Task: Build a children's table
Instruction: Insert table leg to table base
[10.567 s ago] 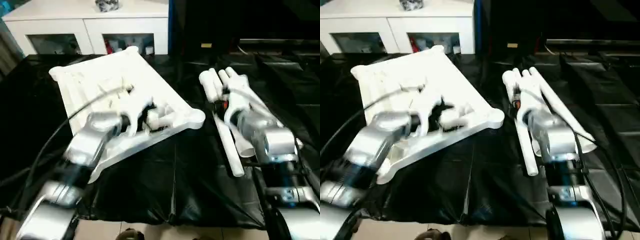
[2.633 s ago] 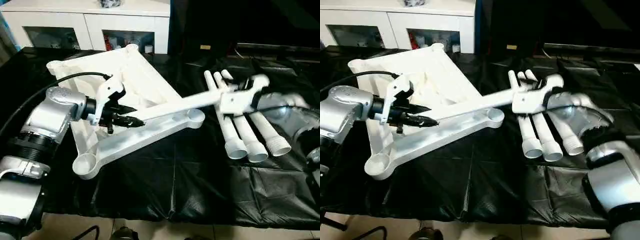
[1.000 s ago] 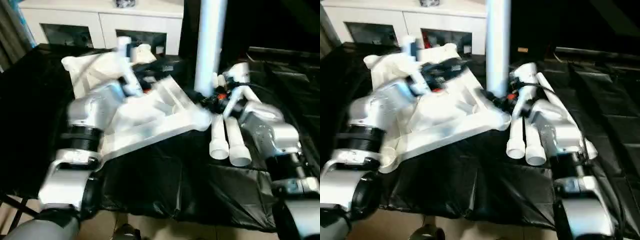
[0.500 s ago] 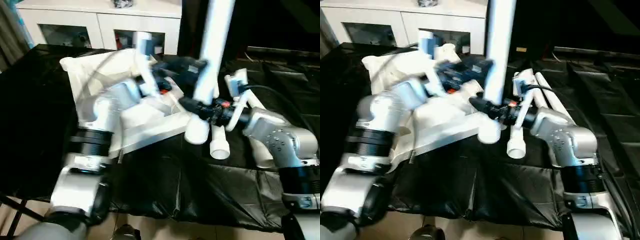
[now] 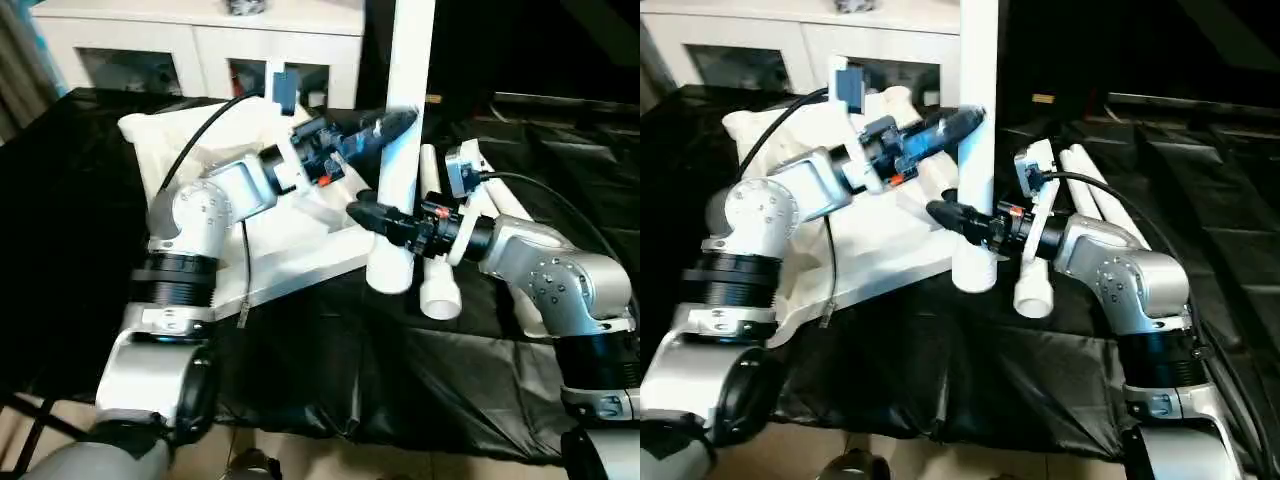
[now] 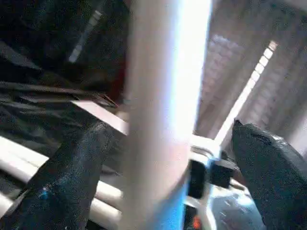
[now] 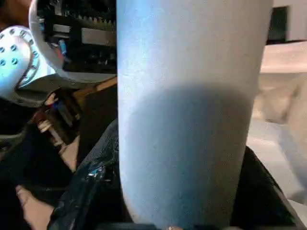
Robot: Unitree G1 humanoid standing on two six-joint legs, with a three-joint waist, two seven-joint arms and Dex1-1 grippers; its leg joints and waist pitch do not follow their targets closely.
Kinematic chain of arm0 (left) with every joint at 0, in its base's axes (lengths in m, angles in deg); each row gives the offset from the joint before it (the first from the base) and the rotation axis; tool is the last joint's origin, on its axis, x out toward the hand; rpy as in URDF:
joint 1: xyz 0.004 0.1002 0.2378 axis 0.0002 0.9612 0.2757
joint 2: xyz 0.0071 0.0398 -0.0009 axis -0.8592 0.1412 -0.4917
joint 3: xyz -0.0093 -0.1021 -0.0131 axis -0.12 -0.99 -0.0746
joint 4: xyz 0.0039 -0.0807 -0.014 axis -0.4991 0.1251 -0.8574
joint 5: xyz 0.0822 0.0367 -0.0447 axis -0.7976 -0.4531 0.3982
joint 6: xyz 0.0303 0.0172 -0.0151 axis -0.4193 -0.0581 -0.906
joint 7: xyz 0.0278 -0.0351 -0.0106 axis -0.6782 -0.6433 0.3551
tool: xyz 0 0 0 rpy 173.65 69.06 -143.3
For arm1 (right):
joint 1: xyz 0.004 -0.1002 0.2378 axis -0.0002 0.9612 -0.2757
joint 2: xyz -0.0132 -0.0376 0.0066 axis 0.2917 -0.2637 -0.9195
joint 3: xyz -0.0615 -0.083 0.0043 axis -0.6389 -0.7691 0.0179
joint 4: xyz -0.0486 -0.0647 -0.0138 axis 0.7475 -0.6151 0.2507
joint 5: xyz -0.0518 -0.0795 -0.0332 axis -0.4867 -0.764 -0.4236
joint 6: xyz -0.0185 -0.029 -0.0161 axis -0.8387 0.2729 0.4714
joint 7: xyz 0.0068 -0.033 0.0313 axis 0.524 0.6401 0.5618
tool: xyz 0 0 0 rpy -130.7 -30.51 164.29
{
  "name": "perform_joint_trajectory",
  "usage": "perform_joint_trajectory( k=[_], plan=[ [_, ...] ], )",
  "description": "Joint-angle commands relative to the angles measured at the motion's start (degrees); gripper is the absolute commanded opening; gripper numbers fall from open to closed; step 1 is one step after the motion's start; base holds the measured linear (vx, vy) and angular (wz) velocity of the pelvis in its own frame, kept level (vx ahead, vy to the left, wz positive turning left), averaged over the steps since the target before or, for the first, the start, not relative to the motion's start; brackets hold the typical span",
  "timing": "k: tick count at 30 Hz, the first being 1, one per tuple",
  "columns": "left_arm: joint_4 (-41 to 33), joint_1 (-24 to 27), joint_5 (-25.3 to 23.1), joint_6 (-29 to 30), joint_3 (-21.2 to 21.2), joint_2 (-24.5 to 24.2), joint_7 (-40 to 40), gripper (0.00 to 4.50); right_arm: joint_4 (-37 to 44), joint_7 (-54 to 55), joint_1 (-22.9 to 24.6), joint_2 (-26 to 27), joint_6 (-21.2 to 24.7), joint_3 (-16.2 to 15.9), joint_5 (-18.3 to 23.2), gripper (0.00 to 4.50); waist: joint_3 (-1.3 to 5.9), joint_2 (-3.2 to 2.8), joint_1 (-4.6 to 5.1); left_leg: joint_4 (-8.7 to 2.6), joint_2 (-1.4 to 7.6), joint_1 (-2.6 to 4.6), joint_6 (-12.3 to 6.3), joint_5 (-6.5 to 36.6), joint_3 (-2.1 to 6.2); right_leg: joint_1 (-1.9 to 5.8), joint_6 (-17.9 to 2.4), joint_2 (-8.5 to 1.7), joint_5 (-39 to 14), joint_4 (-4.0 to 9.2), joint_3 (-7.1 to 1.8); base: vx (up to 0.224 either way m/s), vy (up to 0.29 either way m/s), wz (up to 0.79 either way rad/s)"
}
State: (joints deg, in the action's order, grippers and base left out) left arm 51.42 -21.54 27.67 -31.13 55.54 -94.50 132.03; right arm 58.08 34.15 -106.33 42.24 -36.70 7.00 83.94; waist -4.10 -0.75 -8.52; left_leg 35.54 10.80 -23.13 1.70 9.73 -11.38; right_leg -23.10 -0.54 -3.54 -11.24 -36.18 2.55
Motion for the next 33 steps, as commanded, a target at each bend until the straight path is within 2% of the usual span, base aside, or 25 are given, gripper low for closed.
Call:
perform_joint_trajectory(
  k=[1, 2, 3, 6, 7, 9, 11, 12, 14, 15, 23, 25, 26, 27, 29, 32, 33],
  plan=[
    [-1.3, 0.2, -1.1, -0.2, 2.6, 0.3, 1.8, 4.5, 2.2, -1.9, -0.8, -1.1, 0.9, -0.8, 1.2, 1.85, 4.84, 0.72, 0.11, -4.11, 2.43, 1.79, -0.06, 7.3, 1.44, 2.7, -11.5, -4.73, -8.4, 4.16, -2.33, 0.0, 0.0, 0.0],
    [-1.4, 0.3, -2.0, -0.8, 4.0, 0.4, 2.4, 4.5, 2.4, -3.1, -0.7, -1.5, 1.3, -1.2, 1.6, 1.85, 4.87, 0.78, 0.11, -4.09, 2.43, 1.73, -0.22, 7.0, 1.45, 2.77, -11.6, -4.77, -7.5, 4.08, -2.36, 0.0, 0.0, 0.0],
    [-1.2, 0.3, -2.4, -1.4, 4.2, 0.5, 2.3, 4.5, 2.5, -3.5, -0.7, -1.7, 1.4, -1.4, 1.7, 1.85, 4.85, 0.48, 0.07, -4.05, 2.39, 1.71, -0.28, 7.1, 1.45, 2.8, -11.6, -4.86, -7.7, 4.12, -2.38, 0.0, 0.0, 0.0],
    [-0.6, 0.1, -3.2, -2.8, 4.5, 0.9, 2.0, 4.5, 2.7, -4.5, -0.6, -2.1, 1.6, -2.0, 1.8, 1.85, 4.81, 0.78, 0.16, -4.04, 2.33, 1.65, -0.12, 7.7, 1.45, 2.97, -11.3, -4.92, -8.8, 4.36, -2.36, 0.0, 0.0, 0.0],
    [-0.2, -0.1, -3.2, -3.1, 4.3, 1.1, 1.9, 4.22, 2.9, -5.1, -0.5, -2.3, 1.7, -2.4, 1.8, 1.85, 4.81, 0.59, 0.18, -4.03, 2.31, 1.62, -0.05, 7.7, 1.48, 2.95, -11.3, -4.93, -9.1, 4.33, -2.36, 0.0, 0.0, 0.0],
    [0.3, -0.6, -1.3, -2.2, 2.6, 1.6, 2.1, 4.15, 3.3, -6.3, -0.2, -2.7, 2.1, -2.9, 1.8, 1.85, 4.84, 0.79, 0.32, -4.0, 2.26, 1.57, -0.19, 7.3, 1.48, 3.05, -11.5, -4.83, -8.5, 4.28, -2.3, 0.0, 0.0, 0.0],
    [-0.4, -0.3, 0.0, -1.5, 2.0, 1.6, 3.0, 4.02, 3.7, -7.0, 0.0, -2.9, 2.4, -3.1, 1.7, 1.85, 4.89, 0.65, 0.35, -3.93, 2.3, 1.62, -0.27, 7.1, 1.47, 2.95, -11.9, -4.84, -8.2, 4.21, -2.29, 0.0, 0.0, 0.0],
    [-1.0, 0.0, 0.9, -1.0, 1.7, 1.6, 3.3, 3.76, 3.8, -7.3, 0.0, -3.0, 2.5, -3.2, 1.7, 1.85, 4.87, 0.65, 0.37, -3.94, 2.31, 1.65, -0.36, 7.3, 1.46, 2.9, -12.1, -4.79, -8.4, 4.29, -2.26, 0.0, 0.0, 0.0],
    [-1.2, 0.1, 1.9, -0.1, 1.1, 1.7, 3.2, 3.69, 3.9, -7.4, 0.1, -3.1, 2.6, -3.3, 1.7, 1.85, 4.89, 0.63, 0.36, -3.88, 2.33, 1.73, -0.23, 7.4, 1.41, 2.85, -12.5, -4.71, -7.9, 4.11, -2.26, 0.0, 0.0, 0.0],
    [-1.2, 0.1, 2.2, 0.3, 0.9, 1.7, 3.3, 3.44, 3.9, -7.5, 0.1, -3.2, 2.6, -3.4, 1.8, 1.85, 4.9, 0.61, 0.35, -3.91, 2.33, 1.71, -0.3, 7.3, 1.45, 2.87, -12.7, -4.71, -7.7, 4.12, -2.23, 0.0, 0.0, 0.0],
    [-1.2, 0.8, 2.9, 1.3, -0.2, 1.6, 2.3, 2.86, 4.0, -7.8, 0.1, -3.0, 2.5, -3.6, 1.5, 1.85, 4.92, 0.3, 0.26, -3.96, 2.38, 1.75, 0.02, 7.9, 1.52, 2.89, -12.5, -4.72, -7.7, 4.21, -2.27, 0.0, 0.0, 0.0],
    [-1.4, 0.9, 2.9, 1.4, -0.1, 1.4, 2.1, 2.76, 4.0, -7.8, 0.1, -3.0, 2.5, -3.6, 1.5, 1.85, 4.95, 0.47, 0.27, -3.94, 2.36, 1.74, -0.05, 7.6, 1.52, 2.95, -12.6, -4.72, -7.1, 4.13, -2.26, 0.0, 0.0, 0.0],
    [-1.6, 1.1, 2.9, 1.7, 0.0, 1.1, 1.9, 2.65, 4.1, -7.8, 0.1, -3.0, 2.5, -3.6, 1.5, 1.85, 4.94, 0.83, 0.29, -3.93, 2.31, 1.71, -0.24, 7.5, 1.45, 2.99, -12.6, -4.69, -7.1, 4.13, -2.27, 0.0, 0.0, 0.0],
    [-1.6, 1.1, 2.9, 1.7, 0.0, 1.1, 1.9, 2.51, 4.1, -7.8, 0.1, -3.0, 2.5, -3.6, 1.5, 1.85, 4.94, 0.58, 0.22, -3.94, 2.4, 1.76, -0.28, 7.3, 1.5, 2.91, -12.7, -4.77, -7.2, 4.05, -2.26, 0.0, 0.0, 0.0],
    [-1.5, 1.4, 2.5, 1.7, -0.3, 0.7, 1.0, 2.42, 3.8, -7.8, -0.1, -2.6, 2.1, -3.7, 1.3, 1.85, 4.91, 0.74, 0.26, -3.9, 2.35, 1.69, -0.42, 7.1, 1.45, 2.91, -12.7, -4.76, -7.4, 4.07, -2.27, 0.0, 0.0, 0.0],
    [-1.3, 1.6, 2.1, 1.0, -1.0, 1.0, -0.7, 2.12, 3.6, -7.8, 0.0, -2.4, 1.6, -3.8, 1.0, 1.85, 4.9, 0.51, 0.21, -3.94, 2.4, 1.74, -0.16, 7.4, 1.49, 2.86, -12.4, -4.75, -7.9, 4.14, -2.29, 0.0, 0.0, 0.0],
    [-1.4, 1.5, 2.2, 1.1, -1.2, 1.0, -0.9, 2.12, 3.6, -7.8, -0.2, -2.4, 1.7, -3.8, 1.0, 1.85, 4.88, 0.84, 0.17, -3.98, 2.41, 1.75, -0.14, 7.6, 1.48, 2.89, -12.3, -4.78, -8.0, 4.2, -2.27, 0.0, 0.0, 0.0]
  ],
)
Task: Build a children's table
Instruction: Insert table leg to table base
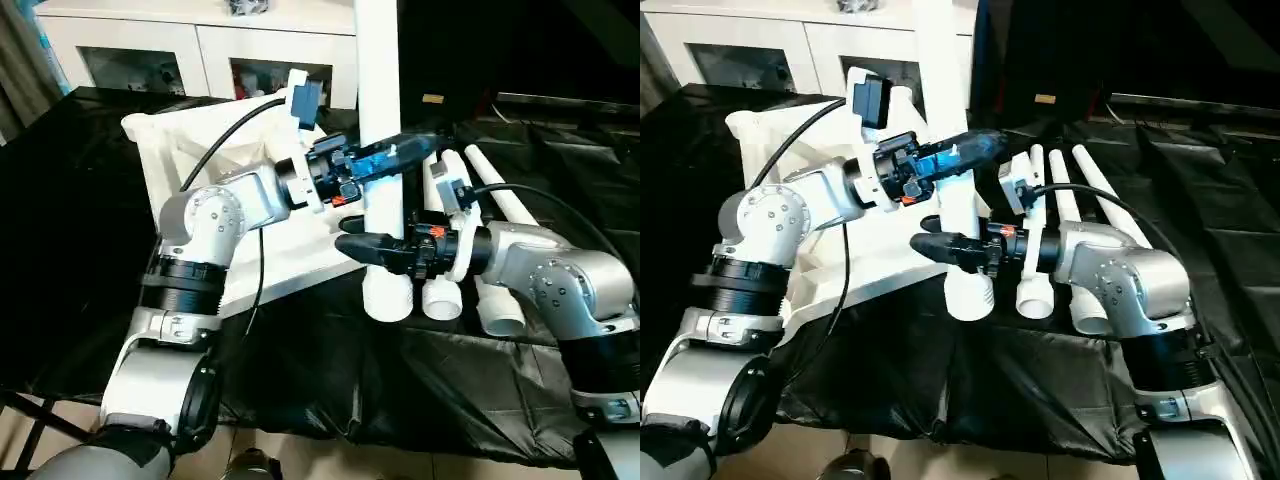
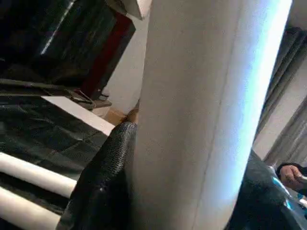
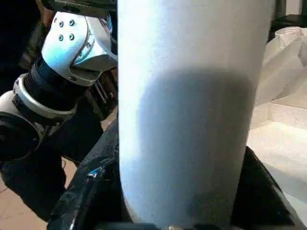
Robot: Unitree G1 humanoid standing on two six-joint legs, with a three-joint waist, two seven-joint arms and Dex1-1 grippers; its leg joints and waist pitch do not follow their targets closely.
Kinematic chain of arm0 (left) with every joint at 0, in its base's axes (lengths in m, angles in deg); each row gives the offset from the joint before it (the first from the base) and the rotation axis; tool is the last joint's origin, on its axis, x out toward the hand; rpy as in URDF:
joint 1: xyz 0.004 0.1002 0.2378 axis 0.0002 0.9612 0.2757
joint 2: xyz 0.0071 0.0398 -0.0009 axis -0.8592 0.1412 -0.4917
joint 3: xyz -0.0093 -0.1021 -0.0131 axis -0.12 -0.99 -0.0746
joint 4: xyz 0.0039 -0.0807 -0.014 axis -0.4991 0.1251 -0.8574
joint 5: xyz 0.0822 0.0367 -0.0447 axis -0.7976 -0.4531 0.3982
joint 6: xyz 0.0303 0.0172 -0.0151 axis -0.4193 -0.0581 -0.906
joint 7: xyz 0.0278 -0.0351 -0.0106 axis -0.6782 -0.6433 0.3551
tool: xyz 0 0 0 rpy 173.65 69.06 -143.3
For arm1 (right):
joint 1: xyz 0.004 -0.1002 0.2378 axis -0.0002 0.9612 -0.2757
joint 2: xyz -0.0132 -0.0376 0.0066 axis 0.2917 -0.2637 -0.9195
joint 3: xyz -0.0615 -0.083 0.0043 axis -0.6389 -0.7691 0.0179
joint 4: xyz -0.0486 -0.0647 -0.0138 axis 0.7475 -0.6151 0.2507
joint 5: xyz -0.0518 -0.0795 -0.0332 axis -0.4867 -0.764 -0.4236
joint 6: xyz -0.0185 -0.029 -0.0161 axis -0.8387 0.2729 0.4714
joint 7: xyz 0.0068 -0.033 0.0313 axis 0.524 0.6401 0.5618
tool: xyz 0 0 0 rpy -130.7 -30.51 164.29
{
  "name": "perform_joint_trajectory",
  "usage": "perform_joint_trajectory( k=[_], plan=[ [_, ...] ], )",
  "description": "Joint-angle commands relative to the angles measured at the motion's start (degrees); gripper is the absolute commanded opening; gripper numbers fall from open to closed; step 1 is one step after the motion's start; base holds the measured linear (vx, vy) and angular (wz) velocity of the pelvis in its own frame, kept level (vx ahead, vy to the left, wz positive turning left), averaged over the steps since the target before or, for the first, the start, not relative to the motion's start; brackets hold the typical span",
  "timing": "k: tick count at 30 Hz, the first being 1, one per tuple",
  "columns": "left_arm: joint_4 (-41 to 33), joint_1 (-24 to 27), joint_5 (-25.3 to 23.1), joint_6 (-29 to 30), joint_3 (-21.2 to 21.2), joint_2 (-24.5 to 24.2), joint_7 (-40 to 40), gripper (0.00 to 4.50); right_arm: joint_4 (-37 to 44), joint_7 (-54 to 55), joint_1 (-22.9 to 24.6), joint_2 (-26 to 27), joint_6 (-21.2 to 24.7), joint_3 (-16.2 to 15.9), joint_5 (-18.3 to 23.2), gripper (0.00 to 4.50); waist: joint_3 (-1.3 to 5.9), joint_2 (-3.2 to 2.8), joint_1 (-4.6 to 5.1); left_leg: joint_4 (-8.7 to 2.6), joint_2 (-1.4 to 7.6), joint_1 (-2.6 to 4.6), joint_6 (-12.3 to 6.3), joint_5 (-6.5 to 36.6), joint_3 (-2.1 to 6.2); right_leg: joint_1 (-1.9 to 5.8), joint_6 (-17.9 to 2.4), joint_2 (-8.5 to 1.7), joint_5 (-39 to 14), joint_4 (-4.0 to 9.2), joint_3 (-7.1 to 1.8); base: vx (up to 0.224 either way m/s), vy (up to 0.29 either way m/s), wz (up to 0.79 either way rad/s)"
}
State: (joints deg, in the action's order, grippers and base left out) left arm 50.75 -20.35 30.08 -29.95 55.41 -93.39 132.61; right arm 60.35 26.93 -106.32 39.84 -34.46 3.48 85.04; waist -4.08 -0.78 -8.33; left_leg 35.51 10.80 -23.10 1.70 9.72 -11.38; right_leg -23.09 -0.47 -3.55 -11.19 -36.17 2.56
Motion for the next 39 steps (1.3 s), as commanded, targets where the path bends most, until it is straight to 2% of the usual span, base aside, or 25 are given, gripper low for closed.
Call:
perform_joint_trajectory(
  k=[1, 8, 9, 11, 13, 15, 16, 17, 19, 20, 21, 22, 24, 27, 28, 29, 31, 32, 34, 39],
  plan=[
    [-0.9, 0.4, -0.4, -0.2, -1.2, -0.2, -2.0, 2.06, 1.3, -0.7, -0.3, 0.1, -0.6, -0.1, 0.2, 1.85, 4.85, 0.9, -0.07, -3.97, 2.42, 1.7, -0.13, 7.6, 1.5, 2.91, -12.4, -4.82, -8.2, 4.14, -2.28, 0.0, 0.0, 0.0],
    [-0.9, 0.2, -2.1, -1.3, -1.4, -0.8, -5.0, 1.89, 0.4, -0.7, -0.6, 0.6, -2.0, -0.4, -0.8, 1.85, 4.9, 0.73, -0.1, -3.89, 2.38, 1.62, -0.09, 7.2, 1.5, 2.88, -12.1, -4.87, -8.1, 4.07, -2.28, 0.0, 0.0, 0.0],
    [-1.1, 0.4, -2.6, -1.7, -1.1, -1.0, -5.2, 1.88, 0.4, -0.4, -0.6, 0.8, -2.3, -0.4, -1.1, 2.2, 4.9, 0.68, -0.09, -3.91, 2.35, 1.61, -0.14, 7.1, 1.52, 2.88, -12.0, -4.84, -8.0, 4.13, -2.28, 0.0, 0.0, 0.0],
    [-1.9, 1.0, -4.8, -3.5, 0.0, -1.3, -6.8, 1.87, -0.6, 2.0, -0.8, 1.8, -2.6, 0.1, -1.9, 2.55, 4.89, 0.46, -0.01, -4.0, 2.54, 1.63, 0.22, 7.2, 1.63, 2.72, -11.9, -4.8, -7.8, 4.05, -2.26, 0.0, 0.0, 0.0],
    [-3.1, 1.5, -7.9, -5.8, 0.7, -1.1, -11.1, 1.85, -1.6, 6.3, -1.0, 3.2, -2.8, 1.3, -2.8, 2.65, 4.92, 0.76, 0.2, -4.07, 2.45, 1.65, 0.64, 7.3, 1.6, 2.86, -11.8, -4.82, -7.5, 4.07, -2.26, 0.0, 0.0, 0.0],
    [-4.2, 2.0, -11.0, -8.0, 1.4, -0.7, -15.6, 1.84, -1.1, 9.6, -0.7, 4.2, -4.2, 0.7, -5.2, 2.76, 4.87, 0.67, 0.22, -4.14, 2.61, 1.7, 1.25, 7.5, 1.66, 2.72, -11.0, -4.81, -8.3, 4.1, -2.33, 0.0, 0.0, 0.0],
    [-4.3, 2.1, -11.8, -8.3, 1.6, -0.6, -16.5, 1.84, -0.8, 10.8, -0.5, 4.6, -5.0, 0.4, -6.3, 2.97, 4.84, 0.73, 0.32, -4.15, 2.47, 1.73, 1.3, 7.6, 1.61, 2.74, -10.7, -4.73, -8.6, 4.18, -2.33, 0.0, 0.0, 0.0],
    [-4.9, 2.4, -12.4, -8.6, 2.4, -0.8, -16.6, 1.84, -0.7, 13.1, -0.3, 5.2, -6.3, -0.1, -8.2, 2.97, 4.84, 0.83, 0.26, -4.19, 2.53, 1.71, 1.44, 7.6, 1.65, 2.71, -10.2, -4.87, -9.2, 4.19, -2.37, 0.0, 0.0, 0.0],
    [-5.1, 2.4, -12.6, -8.4, 2.3, -0.5, -17.8, 1.84, -1.0, 14.9, -0.4, 5.9, -6.4, -0.1, -8.9, 3.13, 4.87, 0.74, 0.26, -4.16, 2.41, 1.77, 1.53, 7.6, 1.58, 2.63, -9.8, -4.8, -9.6, 4.22, -2.38, 0.0, 0.0, 0.0],
    [-5.0, 2.2, -12.9, -8.6, 2.5, -0.4, -18.1, 1.84, -1.2, 15.5, -0.5, 6.2, -6.5, 0.0, -9.2, 3.2, 4.84, 2.7, 0.22, -4.24, 2.32, 1.61, 0.93, 6.8, 1.4, 2.93, -9.6, -4.77, -9.1, 4.13, -2.33, 0.0, 0.0, 0.0],
    [-4.4, 1.7, -14.2, -9.4, 2.9, -0.1, -19.3, 1.83, -1.7, 17.3, -0.8, 7.2, -6.6, 0.0, -9.8, 3.3, 4.93, 1.52, -0.13, -4.23, 2.48, 1.65, 0.86, 5.9, 1.56, 2.58, -9.6, -5.06, -9.1, 3.95, -2.38, 0.0, 0.0, 0.0],
    [-3.7, 1.2, -15.2, -10.0, 3.1, 0.0, -20.4, 1.83, -2.0, 18.3, -1.1, 7.8, -7.1, 0.0, -10.4, 3.4, 4.91, 1.95, 0.01, -4.22, 2.49, 1.69, 0.75, 6.0, 1.44, 2.52, -9.6, -4.96, -8.9, 4.06, -2.35, 0.0, 0.0, 0.0],
    [-2.7, 0.6, -16.6, -11.1, 3.7, -0.2, -21.3, 1.83, -2.9, 20.4, -1.8, 9.2, -7.5, 0.7, -10.9, 3.48, 4.83, 1.87, 0.18, -4.47, 2.51, 1.87, 1.66, 6.7, 1.54, 2.38, -9.5, -4.74, -8.1, 4.01, -2.26, 0.0, 0.0, 0.0],
    [-2.2, 0.3, -17.2, -11.8, 3.5, 0.2, -23.0, 1.83, -3.6, 21.8, -2.6, 9.6, -7.7, 1.0, -11.3, 3.62, 4.8, 2.31, 0.12, -4.52, 2.58, 2.02, 2.23, 7.5, 1.52, 2.45, -9.8, -4.92, -7.2, 3.95, -2.37, 0.0, 0.0, 0.0],
    [-2.3, 0.4, -17.5, -12.1, 3.7, 0.1, -23.2, 1.83, -3.7, 22.0, -2.7, 9.6, -7.6, 1.1, -11.4, 3.82, 4.82, 2.26, 0.1, -4.48, 2.54, 1.99, 2.18, 7.3, 1.5, 2.49, -9.9, -4.91, -6.8, 3.86, -2.39, 0.0, 0.0, 0.0],
    [-2.3, 0.3, -17.6, -12.1, 3.7, 0.1, -23.4, 1.83, -3.7, 22.3, -2.8, 9.7, -7.6, 1.1, -11.6, 3.82, 4.78, 2.11, 0.06, -4.48, 2.52, 1.96, 2.23, 7.2, 1.49, 2.49, -9.9, -4.91, -6.5, 3.86, -2.42, 0.0, 0.0, 0.0],
    [-1.6, 0.0, -18.7, -12.6, 3.7, -0.2, -24.2, 1.83, -4.9, 25.2, -3.9, 9.9, -7.5, 0.8, -14.0, 3.89, 4.73, 2.23, 0.11, -4.54, 2.48, 1.95, 2.46, 7.3, 1.48, 2.49, -9.7, -4.86, -6.8, 3.91, -2.41, 0.0, 0.0, 0.0],
    [-1.2, -0.1, -19.1, -12.8, 3.8, -0.5, -24.2, 1.83, -5.6, 26.1, -4.2, 10.0, -7.3, 0.7, -14.7, 3.89, 4.68, 2.72, 0.26, -4.56, 2.37, 1.86, 2.51, 7.1, 1.45, 2.53, -9.6, -4.85, -7.3, 3.88, -2.4, 0.0, 0.0, 0.0],
    [-0.8, -0.2, -19.6, -13.3, 3.8, -0.6, -24.4, 1.83, -6.4, 26.6, -4.5, 10.0, -7.3, 0.6, -15.3, 3.92, 4.7, 2.38, 0.16, -4.52, 2.38, 1.95, 2.78, 7.5, 1.42, 2.49, -9.2, -5.0, -8.5, 4.09, -2.47, 0.0, 0.0, 0.0],
    [-0.2, -0.6, -20.0, -13.8, 3.6, -0.4, -25.1, 1.83, -7.3, 27.4, -5.2, 10.0, -6.0, 0.4, -15.7, 3.92, 4.77, 2.64, 0.3, -4.51, 2.43, 1.98, 2.66, 7.3, 1.44, 2.6, -9.6, -4.86, -6.2, 3.86, -2.46, 0.0, 0.0, 0.0]
  ],
)
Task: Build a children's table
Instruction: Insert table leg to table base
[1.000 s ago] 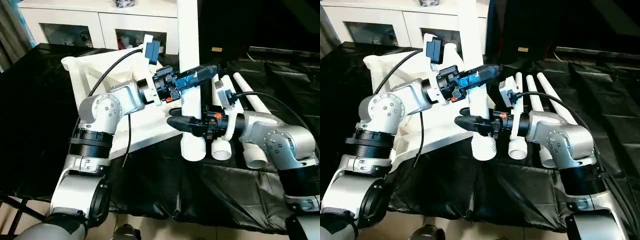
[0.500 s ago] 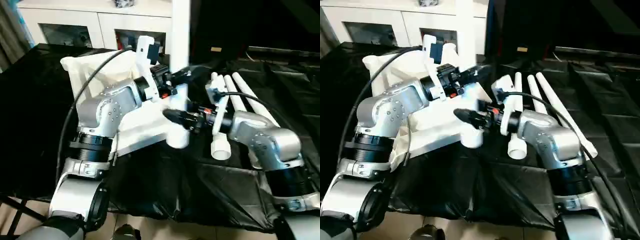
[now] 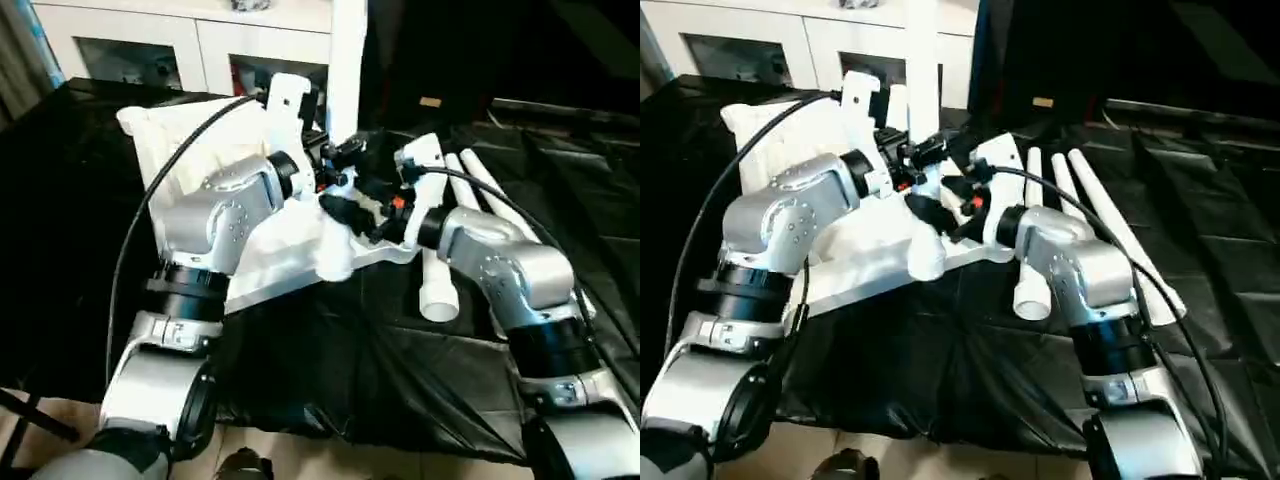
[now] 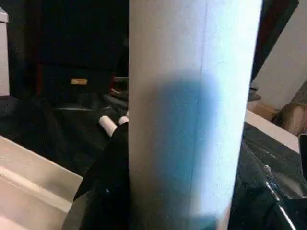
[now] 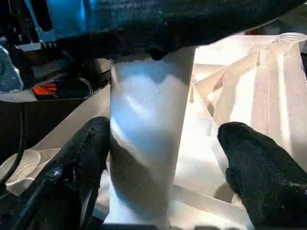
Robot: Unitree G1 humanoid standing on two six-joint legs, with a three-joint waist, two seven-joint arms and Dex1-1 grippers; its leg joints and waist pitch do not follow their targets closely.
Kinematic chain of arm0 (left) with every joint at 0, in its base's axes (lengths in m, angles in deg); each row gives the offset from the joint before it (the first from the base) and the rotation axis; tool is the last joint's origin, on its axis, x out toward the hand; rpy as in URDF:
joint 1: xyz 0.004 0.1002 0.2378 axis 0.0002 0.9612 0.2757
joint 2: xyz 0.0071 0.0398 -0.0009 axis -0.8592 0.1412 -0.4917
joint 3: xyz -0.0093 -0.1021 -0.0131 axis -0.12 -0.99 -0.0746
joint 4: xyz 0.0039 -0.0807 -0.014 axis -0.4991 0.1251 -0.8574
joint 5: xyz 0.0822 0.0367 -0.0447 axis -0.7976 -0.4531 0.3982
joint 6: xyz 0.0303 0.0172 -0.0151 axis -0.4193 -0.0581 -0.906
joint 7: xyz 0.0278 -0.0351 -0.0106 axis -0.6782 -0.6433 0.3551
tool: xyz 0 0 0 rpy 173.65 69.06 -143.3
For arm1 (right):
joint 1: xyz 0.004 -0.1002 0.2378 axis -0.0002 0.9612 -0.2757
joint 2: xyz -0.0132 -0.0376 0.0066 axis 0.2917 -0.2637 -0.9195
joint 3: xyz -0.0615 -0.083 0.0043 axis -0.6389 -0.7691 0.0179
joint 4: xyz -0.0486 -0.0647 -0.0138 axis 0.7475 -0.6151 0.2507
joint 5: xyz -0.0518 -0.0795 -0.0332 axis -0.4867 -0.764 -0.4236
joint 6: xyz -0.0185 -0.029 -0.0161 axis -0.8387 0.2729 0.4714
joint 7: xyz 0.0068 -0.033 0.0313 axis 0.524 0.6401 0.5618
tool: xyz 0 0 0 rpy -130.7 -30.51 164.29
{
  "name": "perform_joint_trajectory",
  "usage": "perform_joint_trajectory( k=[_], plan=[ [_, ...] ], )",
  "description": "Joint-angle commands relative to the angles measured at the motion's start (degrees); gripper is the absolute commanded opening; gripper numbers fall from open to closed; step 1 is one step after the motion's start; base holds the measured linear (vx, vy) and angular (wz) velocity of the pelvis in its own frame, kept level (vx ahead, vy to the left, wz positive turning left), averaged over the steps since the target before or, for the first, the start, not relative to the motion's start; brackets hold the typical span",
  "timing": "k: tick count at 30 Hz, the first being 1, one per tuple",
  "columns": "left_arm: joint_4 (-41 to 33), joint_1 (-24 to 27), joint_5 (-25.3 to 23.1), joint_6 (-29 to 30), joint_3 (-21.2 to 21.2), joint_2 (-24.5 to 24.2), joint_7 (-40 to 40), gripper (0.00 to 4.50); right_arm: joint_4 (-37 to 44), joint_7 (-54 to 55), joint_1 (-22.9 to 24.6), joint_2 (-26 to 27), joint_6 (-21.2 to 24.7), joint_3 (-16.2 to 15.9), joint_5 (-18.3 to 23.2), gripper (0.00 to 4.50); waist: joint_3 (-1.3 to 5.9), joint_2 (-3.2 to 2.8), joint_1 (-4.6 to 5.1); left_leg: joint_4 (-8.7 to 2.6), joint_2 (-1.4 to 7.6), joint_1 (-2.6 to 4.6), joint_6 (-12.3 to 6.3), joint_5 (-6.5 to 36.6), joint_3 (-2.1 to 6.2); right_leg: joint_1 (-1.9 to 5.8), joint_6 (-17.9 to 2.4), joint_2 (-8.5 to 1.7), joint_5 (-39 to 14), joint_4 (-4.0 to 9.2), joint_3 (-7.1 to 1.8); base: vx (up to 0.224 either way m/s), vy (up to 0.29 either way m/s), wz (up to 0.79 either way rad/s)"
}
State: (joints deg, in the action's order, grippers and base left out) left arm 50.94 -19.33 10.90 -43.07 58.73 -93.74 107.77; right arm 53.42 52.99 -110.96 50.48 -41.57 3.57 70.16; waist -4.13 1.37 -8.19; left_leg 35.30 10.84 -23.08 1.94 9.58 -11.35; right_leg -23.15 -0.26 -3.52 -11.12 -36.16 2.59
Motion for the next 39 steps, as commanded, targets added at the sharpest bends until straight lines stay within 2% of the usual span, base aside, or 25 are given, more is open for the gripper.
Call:
perform_joint_trajectory(
  k=[1, 5, 10, 14, 15, 18, 20, 22, 25, 26, 28, 29, 34, 35, 39],
  plan=[
    [-0.3, -1.7, -0.9, -0.7, 0.2, 0.0, -0.5, 1.83, -0.3, 1.2, -0.6, -0.7, 1.5, 0.1, -0.7, 3.92, 4.83, 0.42, 0.14, -4.31, 2.42, 1.96, 2.37, 7.3, 1.43, 2.65, -9.9, -4.88, -6.0, 3.77, -2.49, 0.0, 0.0, 0.0],
    [0.0, -2.0, -1.0, -0.8, 0.0, 0.3, -0.6, 1.83, -0.4, 0.9, -0.5, -0.2, 2.2, -0.4, -0.7, 3.92, 4.83, 0.54, 0.12, -4.25, 2.37, 1.9, 2.06, 6.9, 1.36, 2.7, -10.2, -4.87, -5.4, 3.73, -2.47, 0.0, 0.0, 0.0],
    [0.6, -2.9, -0.3, -0.4, -0.8, 0.5, -1.1, 1.83, -0.8, -0.5, -0.4, 1.3, 4.4, -1.6, 0.1, 3.92, 4.83, 0.35, 0.2, -4.32, 2.41, 1.92, 2.29, 7.6, 1.46, 2.68, -10.4, -4.96, -6.1, 3.78, -2.46, 0.0, 0.0, 0.0],
    [0.6, -3.1, -0.1, -0.2, -1.0, 0.4, -0.8, 1.83, -2.0, -0.4, -0.6, 2.3, 4.1, -2.0, -0.1, 3.92, 4.8, 0.64, 0.07, -4.35, 2.44, 1.96, 2.48, 7.4, 1.43, 2.66, -10.5, -5.05, -5.8, 3.75, -2.46, 0.0, 0.0, 0.0],
    [0.3, -3.1, 0.2, 0.2, -1.2, 0.4, -0.8, 1.83, -2.5, -0.3, -0.8, 2.8, 4.1, -1.9, -0.1, 3.63, 4.81, 0.41, 0.01, -4.33, 2.44, 1.98, 2.56, 7.3, 1.44, 2.61, -10.5, -5.03, -5.9, 3.7, -2.47, 0.0, 0.0, 0.0],
    [0.1, -3.1, 0.7, 0.6, -1.5, 0.5, -0.7, 1.83, -3.0, -0.2, -0.9, 3.2, 3.9, -1.5, 0.1, 3.56, 4.79, 0.48, 0.07, -4.41, 2.46, 1.94, 2.88, 7.7, 1.48, 2.66, -10.5, -5.04, -5.9, 3.72, -2.44, 0.0, 0.0, 0.0],
    [0.1, -3.1, 0.8, 0.9, -1.5, 0.6, -0.7, 1.83, -3.3, -0.2, -1.0, 3.5, 3.9, -0.9, 0.4, 3.22, 4.8, 0.49, 0.07, -4.41, 2.47, 1.97, 2.88, 7.7, 1.48, 2.68, -10.4, -5.05, -5.8, 3.7, -2.45, 0.0, 0.0, 0.0],
    [0.4, -3.3, 0.9, 1.5, -1.7, 0.5, -0.6, 1.83, -3.8, -0.3, -1.1, 3.9, 3.9, -0.2, 0.9, 3.11, 4.82, 0.18, 0.09, -4.46, 2.48, 2.0, 3.18, 8.0, 1.52, 2.64, -10.3, -5.03, -5.4, 3.69, -2.45, 0.0, 0.0, 0.0],
    [0.6, -3.9, 1.7, 2.6, -2.3, 0.6, -0.7, 1.83, -4.2, -0.4, -1.1, 4.1, 3.7, 0.2, 1.1, 2.89, 4.86, 0.11, 0.13, -4.44, 2.45, 2.02, 3.45, 8.2, 1.51, 2.68, -10.6, -4.98, -4.8, 3.66, -2.43, 0.0, 0.0, 0.0],
    [0.7, -4.0, 1.8, 2.7, -2.4, 0.6, -0.8, 1.83, -4.3, -0.4, -1.2, 4.1, 3.7, 0.2, 1.1, 2.7, 4.88, -0.2, 0.1, -4.4, 2.38, 1.99, 3.59, 8.2, 1.54, 2.69, -10.8, -4.96, -4.4, 3.62, -2.43, 0.0, 0.0, 0.0],
    [0.8, -4.2, 2.0, 3.2, -2.5, 0.6, -0.8, 1.83, -4.6, -0.3, -1.1, 4.3, 3.4, 0.5, 1.2, 2.64, 4.89, -0.08, 0.12, -4.45, 2.43, 2.03, 3.57, 8.3, 1.55, 2.7, -10.9, -4.92, -4.0, 3.58, -2.41, 0.0, 0.0, 0.0],
    [0.9, -4.3, 2.1, 3.3, -2.6, 0.6, -0.8, 1.83, -4.8, -0.3, -1.1, 4.4, 3.3, 0.7, 1.2, 2.45, 4.9, -0.38, 0.08, -4.44, 2.42, 2.05, 3.64, 8.5, 1.6, 2.7, -11.0, -4.97, -4.1, 3.59, -2.41, 0.0, 0.0, 0.0],
    [1.0, -4.4, 2.0, 4.5, -2.9, 0.6, -1.0, 1.83, -5.1, -0.7, -0.7, 4.5, 2.9, 0.6, 0.9, 2.03, 4.89, -0.29, 0.15, -4.49, 2.44, 2.09, 3.84, 9.0, 1.61, 2.74, -11.0, -4.91, -3.7, 3.62, -2.41, 0.0, 0.0, 0.0],
    [1.1, -4.4, 2.0, 4.7, -2.9, 0.5, -0.9, 1.83, -5.5, -0.9, -0.9, 4.5, 2.8, 0.7, 0.8, 1.98, 4.91, -0.45, 0.12, -4.48, 2.45, 2.13, 3.92, 9.0, 1.62, 2.73, -11.1, -4.93, -3.6, 3.6, -2.42, 0.0, 0.0, 0.0],
    [1.3, -4.6, 2.7, 4.7, -3.4, 0.6, -0.7, 1.83, -6.3, -1.3, -1.3, 4.4, 2.4, 1.0, 0.7, 1.93, 4.91, -0.43, 0.15, -4.5, 2.45, 2.08, 3.93, 9.1, 1.64, 2.8, -11.2, -4.89, -3.1, 3.59, -2.4, 0.0, 0.0, 0.0]
  ],
)
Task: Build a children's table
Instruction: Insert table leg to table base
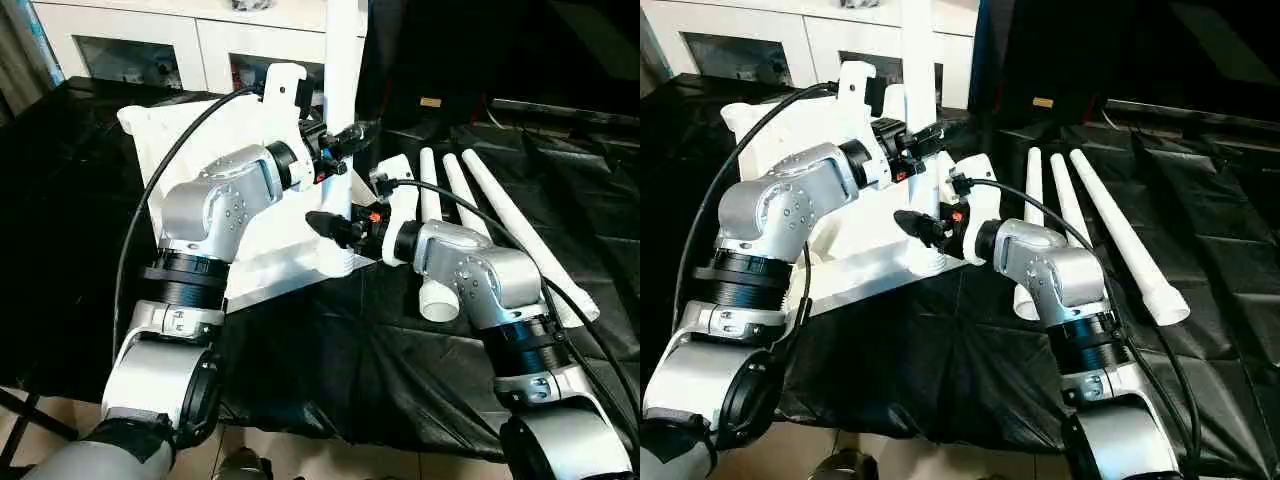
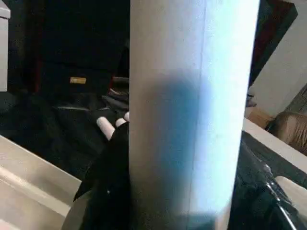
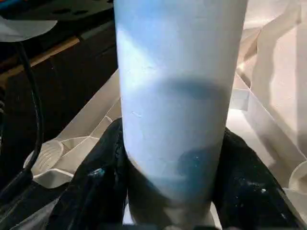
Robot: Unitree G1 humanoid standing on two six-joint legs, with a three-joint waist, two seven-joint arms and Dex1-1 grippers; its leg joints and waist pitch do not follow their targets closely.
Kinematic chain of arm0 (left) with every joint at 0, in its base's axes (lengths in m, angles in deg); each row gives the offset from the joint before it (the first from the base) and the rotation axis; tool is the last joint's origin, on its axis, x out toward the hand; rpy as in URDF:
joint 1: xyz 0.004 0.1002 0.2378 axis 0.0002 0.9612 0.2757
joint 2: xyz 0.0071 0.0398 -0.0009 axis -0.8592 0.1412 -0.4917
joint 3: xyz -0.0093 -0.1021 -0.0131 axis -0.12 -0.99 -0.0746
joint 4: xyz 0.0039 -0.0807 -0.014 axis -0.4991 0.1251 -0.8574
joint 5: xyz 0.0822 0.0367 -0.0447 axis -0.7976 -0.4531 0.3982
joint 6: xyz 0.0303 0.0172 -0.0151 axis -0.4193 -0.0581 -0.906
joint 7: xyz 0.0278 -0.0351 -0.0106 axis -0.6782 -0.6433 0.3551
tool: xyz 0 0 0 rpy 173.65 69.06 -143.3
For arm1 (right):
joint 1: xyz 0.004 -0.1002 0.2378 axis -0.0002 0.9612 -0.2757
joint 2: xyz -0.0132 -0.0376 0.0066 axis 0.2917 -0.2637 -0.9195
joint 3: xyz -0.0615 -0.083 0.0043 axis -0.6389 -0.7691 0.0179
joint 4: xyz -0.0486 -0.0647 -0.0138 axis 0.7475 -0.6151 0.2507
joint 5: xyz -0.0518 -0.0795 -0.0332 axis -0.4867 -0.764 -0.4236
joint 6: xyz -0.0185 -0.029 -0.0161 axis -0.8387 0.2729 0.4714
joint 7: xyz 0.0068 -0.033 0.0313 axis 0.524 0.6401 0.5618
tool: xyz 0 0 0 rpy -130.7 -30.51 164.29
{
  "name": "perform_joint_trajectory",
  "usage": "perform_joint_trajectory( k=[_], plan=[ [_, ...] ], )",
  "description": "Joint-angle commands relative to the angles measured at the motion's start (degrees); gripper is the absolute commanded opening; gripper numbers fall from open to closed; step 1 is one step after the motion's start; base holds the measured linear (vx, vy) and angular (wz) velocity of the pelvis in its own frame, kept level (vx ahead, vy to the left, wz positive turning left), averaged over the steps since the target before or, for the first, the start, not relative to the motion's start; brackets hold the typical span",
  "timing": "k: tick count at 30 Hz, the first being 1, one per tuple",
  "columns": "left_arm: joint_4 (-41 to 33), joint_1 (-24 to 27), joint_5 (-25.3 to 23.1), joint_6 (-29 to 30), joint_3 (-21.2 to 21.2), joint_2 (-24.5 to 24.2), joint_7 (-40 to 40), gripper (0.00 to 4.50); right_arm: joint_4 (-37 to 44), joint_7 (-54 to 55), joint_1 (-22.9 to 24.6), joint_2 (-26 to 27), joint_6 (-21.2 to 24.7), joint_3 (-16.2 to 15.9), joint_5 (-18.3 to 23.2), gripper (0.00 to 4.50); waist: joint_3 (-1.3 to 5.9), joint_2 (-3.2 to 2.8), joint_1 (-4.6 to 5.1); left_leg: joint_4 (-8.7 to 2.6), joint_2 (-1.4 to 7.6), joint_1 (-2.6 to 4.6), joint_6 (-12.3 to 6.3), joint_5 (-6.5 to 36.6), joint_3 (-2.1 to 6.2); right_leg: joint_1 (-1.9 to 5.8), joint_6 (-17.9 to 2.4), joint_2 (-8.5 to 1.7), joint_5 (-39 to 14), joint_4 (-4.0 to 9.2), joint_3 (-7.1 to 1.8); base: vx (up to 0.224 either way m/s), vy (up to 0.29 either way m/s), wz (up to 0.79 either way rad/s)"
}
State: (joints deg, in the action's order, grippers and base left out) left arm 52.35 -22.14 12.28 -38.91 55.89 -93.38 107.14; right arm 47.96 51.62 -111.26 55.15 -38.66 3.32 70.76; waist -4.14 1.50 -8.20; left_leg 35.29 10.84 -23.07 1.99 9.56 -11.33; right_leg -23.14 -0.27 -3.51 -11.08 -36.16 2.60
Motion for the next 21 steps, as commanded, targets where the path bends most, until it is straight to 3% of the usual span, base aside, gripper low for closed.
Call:
perform_joint_trajectory(
  k=[1, 3, 5, 6, 8, 10, 13, 18, 19, 21],
  plan=[
    [-0.2, -1.8, 1.7, 0.8, -1.0, 0.4, -0.1, 2.18, -0.8, -0.3, -1.0, -0.3, -0.7, 1.3, 0.2, 1.92, 4.92, -0.59, 0.16, -4.47, 2.41, 2.09, 3.93, 9.2, 1.61, 2.77, -11.3, -4.85, -3.2, 3.59, -2.39, 0.0, 0.0, 0.0],
    [-0.2, -1.9, 2.5, 1.4, -1.9, 0.4, 0.0, 2.53, -0.8, -1.3, -0.9, -0.5, -1.0, 1.7, 0.8, 1.91, 4.96, -0.63, 0.18, -4.45, 2.43, 2.11, 4.01, 9.3, 1.61, 2.78, -11.5, -4.87, -2.8, 3.53, -2.39, 0.0, 0.0, 0.0],
    [0.0, -2.1, 3.8, 1.9, -3.3, 0.7, 0.0, 2.56, -0.8, -2.9, -0.8, -0.6, -1.4, 2.4, 1.9, 1.91, 4.95, -0.75, 0.12, -4.42, 2.44, 2.14, 3.92, 10.0, 1.62, 2.82, -11.9, -4.97, -3.1, 3.61, -2.39, 0.0, 0.0, 0.0],
    [0.0, -2.2, 4.6, 1.8, -3.9, 0.7, 0.6, 2.83, -0.9, -3.6, -0.7, -0.7, -1.3, 2.9, 2.6, 1.9, 4.96, -0.86, 0.09, -4.37, 2.39, 2.12, 3.85, 9.9, 1.6, 2.84, -12.2, -4.92, -2.8, 3.58, -2.38, 0.0, 0.0, 0.0],
    [-0.2, -2.1, 7.4, 2.3, -4.8, 0.4, 4.8, 2.93, 0.3, -9.9, 0.4, -1.6, -2.5, 4.0, 5.8, 1.9, 4.94, -0.7, -0.03, -4.33, 2.35, 2.07, 3.22, 10.2, 1.57, 3.05, -12.4, -5.0, -2.8, 3.67, -2.37, 0.0, 0.0, 0.0],
    [-0.3, -2.1, 7.8, 2.3, -4.9, 0.3, 5.5, 3.02, 0.5, -11.0, 0.6, -1.8, -2.7, 4.1, 6.4, 1.9, 4.96, -0.71, -0.02, -4.36, 2.46, 2.03, 2.95, 9.8, 1.64, 2.99, -12.6, -4.91, -2.2, 3.53, -2.32, 0.0, 0.0, 0.0],
    [-0.4, -1.4, 12.5, 6.5, -5.4, -1.4, 13.2, 3.08, 4.1, -20.3, 2.8, -5.1, -2.9, 3.7, 9.7, 1.9, 4.89, -0.83, -0.19, -4.23, 2.35, 2.12, 2.34, 10.0, 1.48, 3.09, -13.0, -4.85, -2.3, 3.6, -2.33, 0.0, 0.0, 0.0],
    [-3.4, 0.9, 14.6, 9.8, -0.9, -5.3, 24.4, 3.08, 8.2, -30.8, 4.8, -10.8, -0.5, 1.2, 12.0, 1.89, 4.8, -1.01, -0.2, -4.32, 2.51, 2.06, 1.57, 10.3, 1.61, 3.11, -13.7, -4.72, -3.8, 3.68, -2.25, 0.0, 0.0, 0.0],
    [-3.8, 1.2, 14.6, 10.2, 0.3, -6.1, 26.4, 3.08, 8.7, -32.8, 5.0, -12.0, -0.3, 0.5, 12.1, 1.89, 4.82, -1.69, -0.24, -4.3, 2.52, 2.06, 1.75, 10.6, 1.68, 3.04, -13.7, -4.76, -4.1, 3.62, -2.25, 0.0, 0.0, 0.0],
    [-4.5, 1.6, 14.8, 10.1, 1.6, -7.1, 29.3, 3.08, 9.1, -34.9, 5.1, -13.5, 0.1, -0.2, 12.1, 1.89, 4.69, -1.38, -0.14, -4.34, 2.49, 2.11, 1.92, 11.9, 1.56, 3.02, -13.6, -4.68, -6.5, 4.0, -2.25, 0.0, 0.0, 0.0]
  ],
)
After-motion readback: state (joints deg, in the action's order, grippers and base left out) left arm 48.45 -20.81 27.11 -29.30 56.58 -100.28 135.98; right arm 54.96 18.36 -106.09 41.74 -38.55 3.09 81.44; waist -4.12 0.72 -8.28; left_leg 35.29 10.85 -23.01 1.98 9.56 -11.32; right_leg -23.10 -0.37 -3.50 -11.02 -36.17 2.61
